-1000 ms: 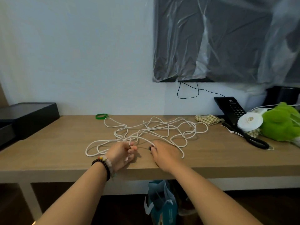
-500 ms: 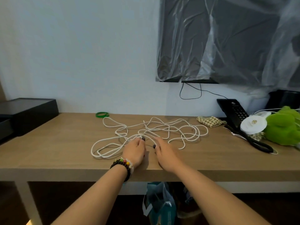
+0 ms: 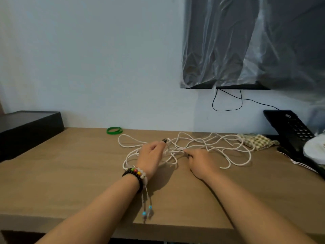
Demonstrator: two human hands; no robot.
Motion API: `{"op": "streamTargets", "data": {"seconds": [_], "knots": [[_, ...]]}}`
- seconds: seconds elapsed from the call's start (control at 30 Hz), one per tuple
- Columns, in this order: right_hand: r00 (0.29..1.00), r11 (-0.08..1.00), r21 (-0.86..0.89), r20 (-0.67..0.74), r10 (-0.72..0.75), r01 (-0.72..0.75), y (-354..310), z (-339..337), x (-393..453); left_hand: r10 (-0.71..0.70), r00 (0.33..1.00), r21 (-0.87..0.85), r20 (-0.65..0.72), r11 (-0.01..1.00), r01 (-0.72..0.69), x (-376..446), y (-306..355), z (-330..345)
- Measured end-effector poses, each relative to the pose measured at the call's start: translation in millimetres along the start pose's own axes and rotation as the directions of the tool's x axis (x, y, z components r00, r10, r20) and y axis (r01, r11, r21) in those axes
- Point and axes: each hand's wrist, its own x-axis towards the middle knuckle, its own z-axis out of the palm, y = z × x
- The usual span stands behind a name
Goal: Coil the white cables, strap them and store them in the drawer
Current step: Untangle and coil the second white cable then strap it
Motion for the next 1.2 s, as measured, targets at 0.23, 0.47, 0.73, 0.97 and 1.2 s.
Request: {"op": "streamTargets", "data": {"seconds": [0.23, 0.47, 0.73, 0.97, 1.2], "knots": [[0.999, 0.994, -0.104, -0.039, 0.031, -0.035, 23.7, 18.5, 51.5, -0.138, 0.967, -0.349, 0.215, 0.914, 0.208, 64.1, -23.1, 22.7], [0.873, 0.891, 0.046, -0.183, 0.453, -0.452, 64.2, -9.4, 68.1, 0.037, 0.962, -0.639, 0.270, 0.754, 0.151, 59.8, 10.7, -3.1], [0.864, 0.970, -0.002, -0.454, 0.217, -0.244, 27.0, -47.2, 44.0, 0.039, 0.959, -0.681, 0.279, 0.713, 0.169, 58.2, 17.1, -13.8], [0.998, 0.598, 0.801, -0.055, 0.023, 0.031, -64.0, -33.8, 25.0, -0.088, 0.977, -0.793, 0.193, 0.573, 0.208, 62.5, 15.7, -9.0], [0.989, 0.547, 0.829, 0.149, -0.022, -0.113, -57.3, -31.8, 20.6, -0.228, 0.962, -0.840, 0.148, 0.485, 0.244, 69.7, 8.3, -17.0]]}}
